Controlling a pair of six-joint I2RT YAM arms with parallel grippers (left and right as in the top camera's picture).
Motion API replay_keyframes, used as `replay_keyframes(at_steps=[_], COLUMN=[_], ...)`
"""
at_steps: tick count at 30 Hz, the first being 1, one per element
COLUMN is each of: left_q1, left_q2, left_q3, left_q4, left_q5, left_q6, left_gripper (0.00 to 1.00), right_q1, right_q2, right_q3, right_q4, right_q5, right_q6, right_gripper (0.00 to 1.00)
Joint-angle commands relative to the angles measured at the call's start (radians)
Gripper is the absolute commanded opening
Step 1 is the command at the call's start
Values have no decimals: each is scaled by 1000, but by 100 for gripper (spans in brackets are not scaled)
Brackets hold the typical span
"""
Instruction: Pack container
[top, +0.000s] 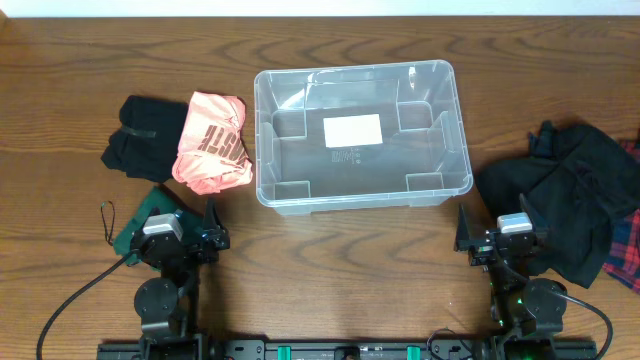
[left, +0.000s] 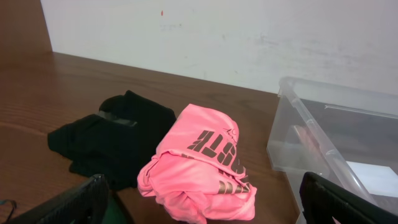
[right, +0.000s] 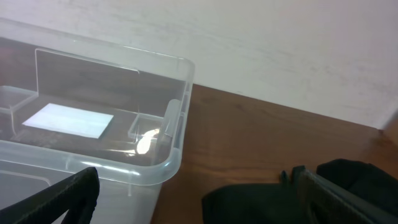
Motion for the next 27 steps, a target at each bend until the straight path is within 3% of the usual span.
replay_keyframes(at_steps=[1, 17, 22, 27], left_q1=[-2, -2, -2, -2], left_q2=[-4, -4, -1, 40], left_q3=[-20, -20, -9, 84], left_q4=[-29, -29, -35, -105], left_q5=[-8, -5, 10, 39], left_q6=[16, 16, -19, -59], left_gripper=[98, 98, 98, 98], right_q1=[-5, -5, -5, -5], right_q2=[-5, -5, -5, 9], right_q3=[-1, -1, 14, 110], right_q4=[-5, 5, 46, -98], right_q5=[7, -5, -32, 27], right_q6=[-6, -2, 172, 234], right_gripper=[99, 99, 99, 99])
